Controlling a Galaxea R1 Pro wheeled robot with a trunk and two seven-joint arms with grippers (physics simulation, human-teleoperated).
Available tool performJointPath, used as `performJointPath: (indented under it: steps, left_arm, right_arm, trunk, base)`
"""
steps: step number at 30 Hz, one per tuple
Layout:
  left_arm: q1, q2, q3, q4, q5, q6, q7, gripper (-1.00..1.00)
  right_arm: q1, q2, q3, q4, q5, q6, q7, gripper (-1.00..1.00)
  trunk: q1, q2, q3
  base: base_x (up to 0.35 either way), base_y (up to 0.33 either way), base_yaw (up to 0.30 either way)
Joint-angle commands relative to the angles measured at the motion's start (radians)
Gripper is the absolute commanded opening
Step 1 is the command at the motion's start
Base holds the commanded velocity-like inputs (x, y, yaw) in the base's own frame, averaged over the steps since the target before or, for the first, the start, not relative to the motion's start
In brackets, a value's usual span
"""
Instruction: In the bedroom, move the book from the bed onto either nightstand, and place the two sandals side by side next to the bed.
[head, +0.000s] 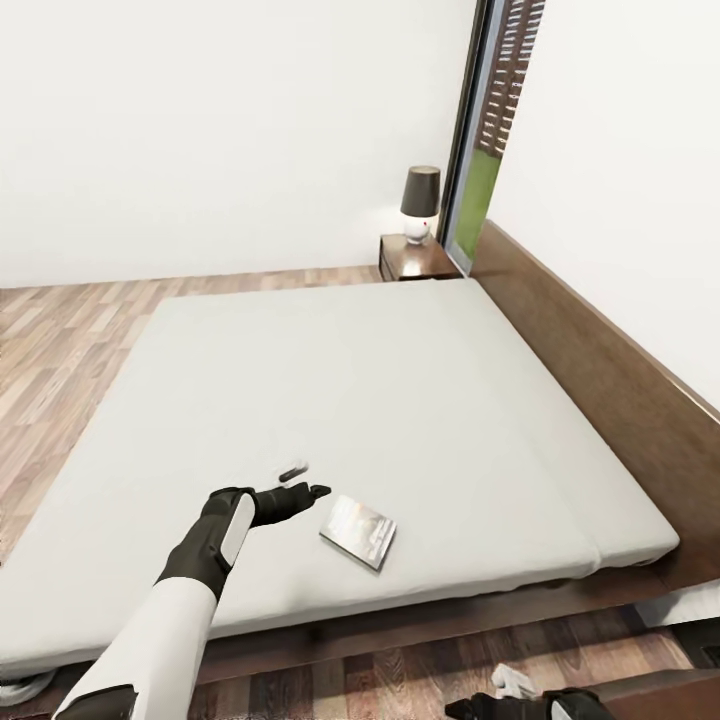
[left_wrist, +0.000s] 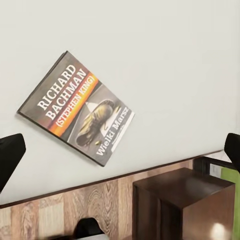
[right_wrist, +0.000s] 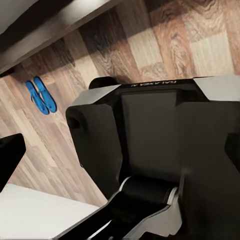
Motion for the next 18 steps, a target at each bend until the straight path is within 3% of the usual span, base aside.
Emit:
performJointPath:
  steps: [1, 18]
  left_arm:
    - [-0.001, -0.002, 0.006, -0.001, 0.003, 0.008, -0.002, 1.0]
    - [-0.001, -0.003, 0.007, 0.001, 0.004, 0.007, -0.001, 1.0]
  right_arm:
    - [0.0, -0.001, 0.013, -0.002, -0.01, 0.006, -0.001, 1.0]
    - [0.0, -0.005, 0.025, 0.006, -0.01, 0.001, -0.002, 1.0]
  trunk:
    - [0.0, -0.002, -0.003]
    - [0.0, -0.002, -0.029]
  base:
    - [0.0, 0.0, 0.066]
    - [0.0, 0.0, 0.065]
